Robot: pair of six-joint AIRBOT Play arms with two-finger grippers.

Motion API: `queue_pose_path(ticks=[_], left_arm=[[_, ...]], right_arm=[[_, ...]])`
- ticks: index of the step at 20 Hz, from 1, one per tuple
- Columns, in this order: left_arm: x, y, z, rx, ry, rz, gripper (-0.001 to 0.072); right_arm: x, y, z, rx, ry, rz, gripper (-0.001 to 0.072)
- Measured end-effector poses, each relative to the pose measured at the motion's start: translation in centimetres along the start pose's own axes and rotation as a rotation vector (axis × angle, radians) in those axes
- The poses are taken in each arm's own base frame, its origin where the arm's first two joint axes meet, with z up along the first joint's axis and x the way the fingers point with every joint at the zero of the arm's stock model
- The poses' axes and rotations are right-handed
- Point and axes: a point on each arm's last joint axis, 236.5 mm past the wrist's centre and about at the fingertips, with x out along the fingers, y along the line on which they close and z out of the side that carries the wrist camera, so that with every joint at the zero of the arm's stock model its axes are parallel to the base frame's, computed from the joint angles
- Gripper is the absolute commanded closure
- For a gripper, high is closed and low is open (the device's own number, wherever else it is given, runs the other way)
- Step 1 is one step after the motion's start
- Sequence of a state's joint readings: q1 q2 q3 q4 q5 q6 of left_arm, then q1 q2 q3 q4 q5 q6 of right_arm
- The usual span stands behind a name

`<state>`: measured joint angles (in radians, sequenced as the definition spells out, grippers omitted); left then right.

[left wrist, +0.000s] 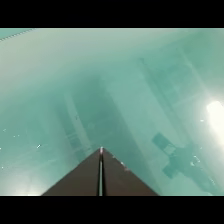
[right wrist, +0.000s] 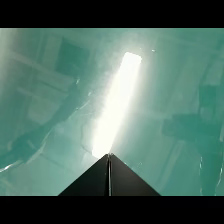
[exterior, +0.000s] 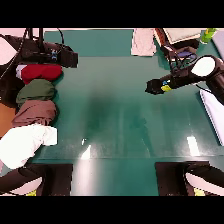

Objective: Fold the shirts.

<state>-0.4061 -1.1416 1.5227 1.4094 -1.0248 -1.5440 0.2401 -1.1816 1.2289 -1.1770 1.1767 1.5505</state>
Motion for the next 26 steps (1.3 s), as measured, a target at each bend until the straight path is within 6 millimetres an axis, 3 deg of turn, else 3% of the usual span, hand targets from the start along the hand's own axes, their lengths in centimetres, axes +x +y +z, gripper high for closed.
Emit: queue_pose_path(ticks=[15, 16, 17, 18, 22, 26], left_arm=[[0.0, 0.1, 0.7, 0.005, -0.030, 0.005, 0.0679], [0.0, 0.7, 1.0, 0.023, -0.042, 0.030, 0.0452], [0.1, 1.7, 1.2, 0.034, -0.051, 0.065, 0.0114], [0.3, 3.5, 1.5, 0.031, -0.058, 0.123, 0.0023], [2.2, 13.3, 0.1, -0.060, -0.013, 0.349, 0.0022], [6.0, 23.7, -4.9, -0.175, 0.106, 0.506, 0.0022]], right_arm=[[0.0, 0.0, 0.5, -0.001, -0.020, 0.000, 0.0689], [0.0, 0.0, 0.5, -0.001, -0.021, 0.000, 0.0689], [0.0, 0.0, 0.5, -0.001, -0.022, 0.000, 0.0689], [0.0, 0.0, 0.5, -0.001, -0.022, 0.000, 0.0689], [0.0, 0.0, 0.6, -0.001, -0.025, 0.000, 0.0689], [0.0, 0.0, 0.6, -0.001, -0.026, 0.001, 0.0689]])
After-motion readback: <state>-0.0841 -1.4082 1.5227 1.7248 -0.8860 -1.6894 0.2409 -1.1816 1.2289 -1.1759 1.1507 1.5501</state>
